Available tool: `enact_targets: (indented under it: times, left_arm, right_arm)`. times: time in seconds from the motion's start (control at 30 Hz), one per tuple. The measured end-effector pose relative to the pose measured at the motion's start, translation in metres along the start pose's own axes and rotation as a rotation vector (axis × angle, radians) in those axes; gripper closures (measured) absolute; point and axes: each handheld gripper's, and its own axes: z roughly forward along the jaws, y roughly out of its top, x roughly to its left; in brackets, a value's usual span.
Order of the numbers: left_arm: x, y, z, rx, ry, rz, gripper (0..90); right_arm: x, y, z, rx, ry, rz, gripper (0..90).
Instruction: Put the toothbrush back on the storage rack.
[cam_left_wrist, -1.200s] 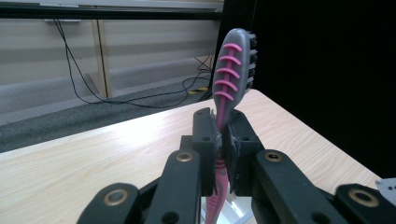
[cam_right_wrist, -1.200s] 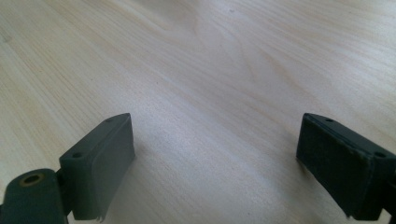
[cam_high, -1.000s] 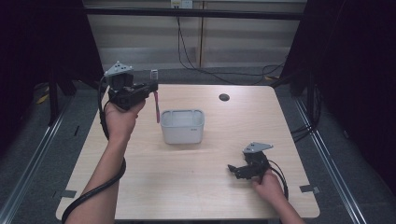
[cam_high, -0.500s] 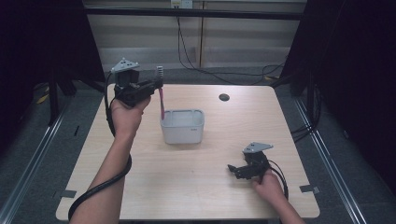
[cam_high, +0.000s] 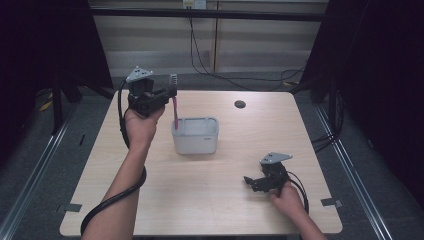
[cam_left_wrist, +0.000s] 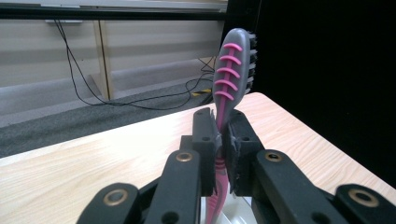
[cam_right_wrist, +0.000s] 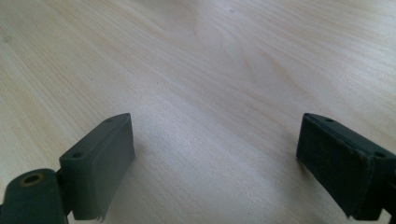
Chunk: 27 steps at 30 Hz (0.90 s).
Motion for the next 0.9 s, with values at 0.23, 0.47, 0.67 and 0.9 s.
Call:
enact_targets:
  times: [0.23,0.47,0.67,0.9]
  left_arm:
    - [0.000,-0.004,0.004,-0.002,-0.005,-0.003,83.9]
    - [0.001,-0.008,0.007,-0.004,-0.001,-0.012,83.9]
    - [0.003,-0.013,0.008,-0.010,0.002,-0.022,83.9]
    - [0.005,-0.018,0.009,-0.009,0.010,-0.022,83.9]
  right_arm:
    - [0.000,0.000,0.000,0.000,0.000,0.001,10.3]
    - [0.000,0.000,0.000,0.001,0.000,0.002,10.4]
    - [0.000,0.000,0.000,0.001,0.001,-0.001,10.4]
    - [0.000,0.000,0.000,0.002,-0.001,0.001,10.3]
